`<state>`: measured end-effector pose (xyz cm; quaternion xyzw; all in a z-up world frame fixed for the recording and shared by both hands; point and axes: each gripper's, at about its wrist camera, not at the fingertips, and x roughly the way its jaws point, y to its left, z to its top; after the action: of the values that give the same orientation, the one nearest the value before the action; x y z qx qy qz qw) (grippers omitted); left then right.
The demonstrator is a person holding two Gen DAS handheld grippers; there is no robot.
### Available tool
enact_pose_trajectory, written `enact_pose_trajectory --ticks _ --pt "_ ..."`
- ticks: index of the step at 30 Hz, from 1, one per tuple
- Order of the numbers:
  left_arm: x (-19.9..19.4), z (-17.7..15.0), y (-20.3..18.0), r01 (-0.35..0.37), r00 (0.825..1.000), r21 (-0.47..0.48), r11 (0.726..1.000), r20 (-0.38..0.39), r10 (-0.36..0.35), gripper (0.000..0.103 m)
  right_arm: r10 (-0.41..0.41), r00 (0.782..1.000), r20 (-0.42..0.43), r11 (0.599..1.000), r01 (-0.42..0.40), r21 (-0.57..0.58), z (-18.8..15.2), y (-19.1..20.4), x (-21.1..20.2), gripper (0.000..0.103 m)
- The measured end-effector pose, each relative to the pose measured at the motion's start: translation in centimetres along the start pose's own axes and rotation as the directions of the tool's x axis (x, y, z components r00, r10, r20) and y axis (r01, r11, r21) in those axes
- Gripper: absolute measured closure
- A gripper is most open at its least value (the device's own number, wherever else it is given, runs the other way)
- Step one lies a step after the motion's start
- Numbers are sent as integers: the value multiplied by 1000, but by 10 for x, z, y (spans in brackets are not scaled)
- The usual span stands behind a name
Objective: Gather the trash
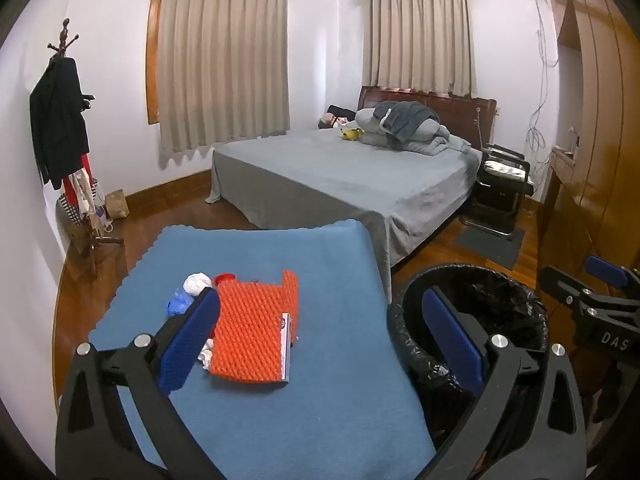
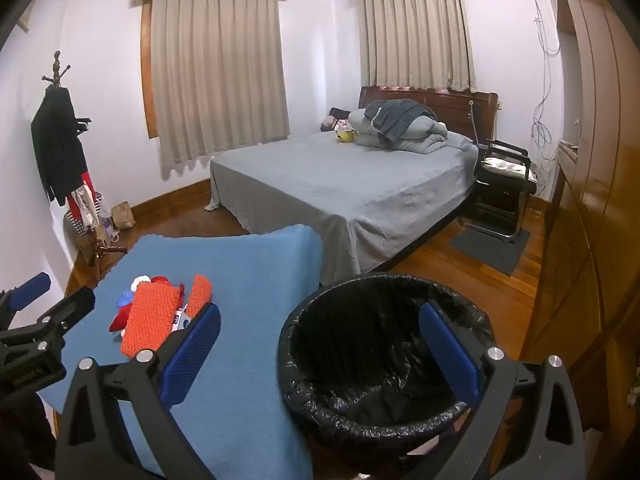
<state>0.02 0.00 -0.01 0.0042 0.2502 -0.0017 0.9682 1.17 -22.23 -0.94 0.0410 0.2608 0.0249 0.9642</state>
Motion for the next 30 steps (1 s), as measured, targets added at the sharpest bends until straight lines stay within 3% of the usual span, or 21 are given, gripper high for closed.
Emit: enact_pose_trajectory --ticks 30 --pt "1 2 1 -2 1000 -10 1000 1 2 5 0 1000 -3 1000 0 -2 1 2 0 6"
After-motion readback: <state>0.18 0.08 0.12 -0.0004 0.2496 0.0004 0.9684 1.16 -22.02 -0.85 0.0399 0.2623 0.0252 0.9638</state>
